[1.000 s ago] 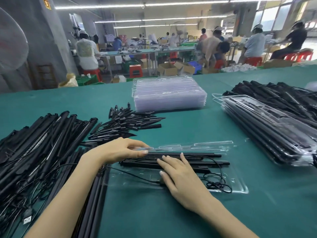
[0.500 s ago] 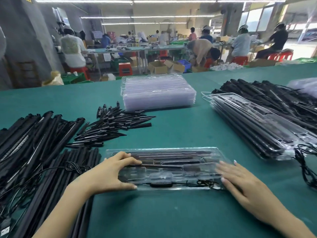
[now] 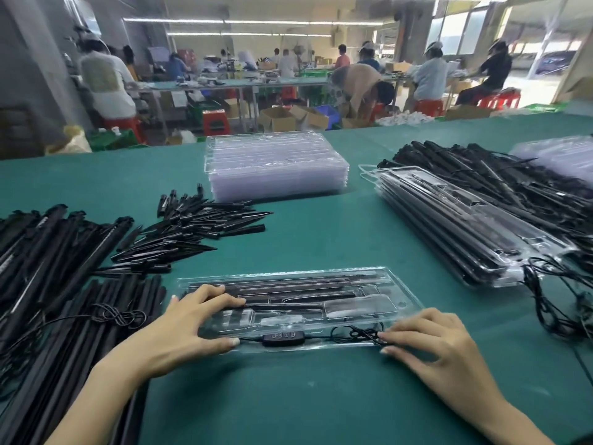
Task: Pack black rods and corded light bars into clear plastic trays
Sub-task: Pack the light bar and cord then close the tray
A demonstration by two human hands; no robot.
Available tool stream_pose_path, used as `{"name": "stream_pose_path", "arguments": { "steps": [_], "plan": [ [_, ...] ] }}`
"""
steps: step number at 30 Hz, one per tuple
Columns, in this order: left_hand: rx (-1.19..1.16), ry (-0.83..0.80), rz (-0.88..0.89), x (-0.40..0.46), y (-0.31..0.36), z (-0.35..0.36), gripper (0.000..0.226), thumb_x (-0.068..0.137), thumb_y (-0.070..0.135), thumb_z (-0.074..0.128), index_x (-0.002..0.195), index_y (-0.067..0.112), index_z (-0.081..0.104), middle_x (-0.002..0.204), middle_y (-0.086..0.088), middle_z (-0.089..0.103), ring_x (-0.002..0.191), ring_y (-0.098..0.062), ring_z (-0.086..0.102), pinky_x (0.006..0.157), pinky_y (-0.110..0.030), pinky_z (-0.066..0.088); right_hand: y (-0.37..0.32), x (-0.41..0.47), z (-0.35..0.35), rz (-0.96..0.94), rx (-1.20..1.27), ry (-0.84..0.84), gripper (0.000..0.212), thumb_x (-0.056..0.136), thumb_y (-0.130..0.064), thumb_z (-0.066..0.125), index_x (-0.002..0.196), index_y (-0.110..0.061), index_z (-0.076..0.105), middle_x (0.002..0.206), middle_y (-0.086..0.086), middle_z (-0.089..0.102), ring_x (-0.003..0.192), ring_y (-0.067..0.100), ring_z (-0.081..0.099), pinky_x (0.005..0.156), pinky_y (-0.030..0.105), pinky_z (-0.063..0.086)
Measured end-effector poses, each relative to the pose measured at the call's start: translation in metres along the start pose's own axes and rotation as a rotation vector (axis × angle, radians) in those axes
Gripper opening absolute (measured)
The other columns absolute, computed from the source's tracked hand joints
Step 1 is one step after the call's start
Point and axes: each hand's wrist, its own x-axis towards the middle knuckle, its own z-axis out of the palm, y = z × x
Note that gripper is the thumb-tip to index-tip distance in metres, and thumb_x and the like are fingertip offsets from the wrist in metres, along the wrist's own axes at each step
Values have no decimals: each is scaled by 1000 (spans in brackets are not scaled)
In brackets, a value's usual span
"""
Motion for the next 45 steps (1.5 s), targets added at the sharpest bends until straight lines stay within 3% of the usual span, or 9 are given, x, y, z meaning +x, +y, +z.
{"name": "stream_pose_path", "arguments": {
  "steps": [13,17,21,25,33,36,40,43,45],
  "plan": [
    [-14,14,10,-3,-1,3,51,75,66,54,124,59,40,136,29,26,126,3,25,118,-47,7,-6,-4,7,111,46,-2,9,78,-26,71,82,-32,77,91,-24,65,90,-4,53,78,28,37],
    [-20,24,30,-3,-2,4,53,73,69,52,124,58,41,135,29,27,134,5,21,119,-46,1,-9,0,12,447,320,61,26,72,-15,83,68,-40,75,82,-27,68,92,-5,57,80,11,41],
    [-29,34,33,-3,-3,5,51,74,67,54,123,58,42,135,30,26,135,7,18,119,-44,-2,-13,11,15,671,238,73,25,61,-31,87,67,-46,68,94,-27,60,98,1,48,86,32,28],
    [-22,40,41,-3,-6,7,52,74,72,54,123,59,40,136,30,25,135,7,16,117,-42,-5,1,27,7,814,151,-247,45,54,-48,87,82,-40,53,104,-14,43,105,8,32,87,33,26],
    [72,83,39,-2,-10,19,71,58,97,23,122,67,29,141,32,12,134,13,0,113,-36,-17,24,15,-8,685,562,-183,34,88,-2,63,111,-25,54,98,1,67,86,14,64,73,13,47],
    [181,128,-17,-1,-9,31,71,58,93,-11,121,68,12,150,25,-1,132,14,-19,110,-34,-25,21,21,-16,863,653,-129,24,90,-29,59,104,-11,64,74,3,71,57,17,65,50,19,47],
    [297,108,-61,-1,-3,38,61,65,83,-7,125,70,-10,153,19,-15,132,6,-35,111,-42,-26,17,31,-17,848,381,-394,32,78,-46,71,83,-14,69,59,4,68,51,23,65,45,20,41],
    [328,52,-50,1,6,31,61,67,81,-6,127,74,-14,153,7,1,140,-3,-21,108,-50,-24,16,35,-15,827,362,-398,26,79,-36,74,81,-10,68,56,3,68,52,16,66,48,18,44],
    [337,74,-10,9,16,26,61,72,78,-1,132,70,7,142,7,16,139,-7,-1,108,-53,-23,18,38,-15,811,312,-451,29,78,-36,75,76,-8,68,56,3,68,49,10,62,51,22,42]
  ]
}}
